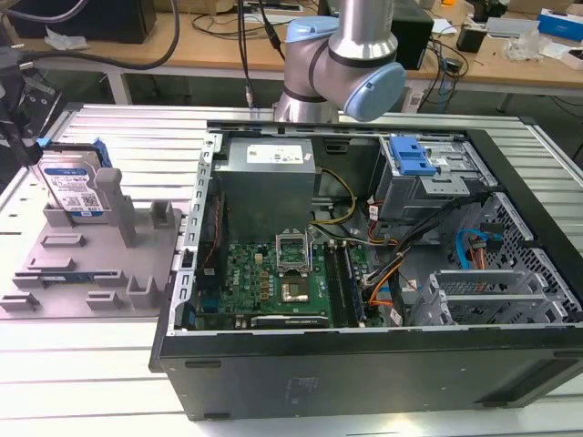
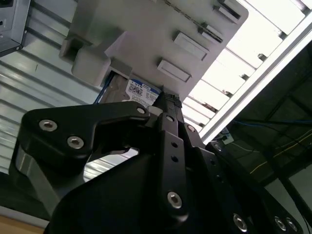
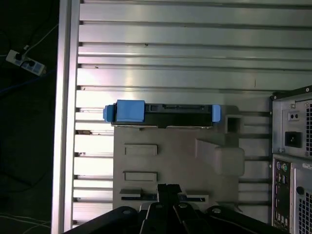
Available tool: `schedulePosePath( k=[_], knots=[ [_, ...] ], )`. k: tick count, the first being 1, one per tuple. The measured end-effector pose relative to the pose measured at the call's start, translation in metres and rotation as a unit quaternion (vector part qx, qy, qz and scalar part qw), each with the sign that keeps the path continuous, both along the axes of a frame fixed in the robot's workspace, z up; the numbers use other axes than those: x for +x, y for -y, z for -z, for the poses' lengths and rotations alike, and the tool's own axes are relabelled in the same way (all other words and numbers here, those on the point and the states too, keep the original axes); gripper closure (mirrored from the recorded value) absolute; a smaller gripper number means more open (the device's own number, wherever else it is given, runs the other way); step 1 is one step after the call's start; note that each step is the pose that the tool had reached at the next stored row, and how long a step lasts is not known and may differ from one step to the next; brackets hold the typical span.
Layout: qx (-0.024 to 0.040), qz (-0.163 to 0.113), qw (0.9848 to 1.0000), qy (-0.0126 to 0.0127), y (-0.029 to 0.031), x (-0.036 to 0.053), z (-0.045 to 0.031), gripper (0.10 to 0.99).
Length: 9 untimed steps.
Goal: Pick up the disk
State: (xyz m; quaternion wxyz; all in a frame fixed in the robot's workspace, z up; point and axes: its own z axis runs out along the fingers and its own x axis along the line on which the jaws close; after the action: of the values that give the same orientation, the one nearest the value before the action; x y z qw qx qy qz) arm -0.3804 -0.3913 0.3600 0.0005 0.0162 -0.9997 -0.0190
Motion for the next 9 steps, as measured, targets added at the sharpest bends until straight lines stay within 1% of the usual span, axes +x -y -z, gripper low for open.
schedulePosePath(
  k=[2, 3, 4, 7, 9],
  knots=[
    [0.0, -0.012, 0.9999, 0.0, 0.0, 0.0, 0.0, 0.98],
    [0.0, -0.033, 0.9994, 0.0, 0.0, 0.0, 0.0001, 0.98],
    [0.0, -0.045, 0.999, 0.0, 0.0, 0.0, 0.0002, 0.98],
    [0.0, -0.075, 0.9972, 0.0, 0.0, 0.0, 0.0004, 0.98],
    [0.0, -0.095, 0.9955, 0.0, 0.0, 0.0, 0.0006, 0.98]
  ],
)
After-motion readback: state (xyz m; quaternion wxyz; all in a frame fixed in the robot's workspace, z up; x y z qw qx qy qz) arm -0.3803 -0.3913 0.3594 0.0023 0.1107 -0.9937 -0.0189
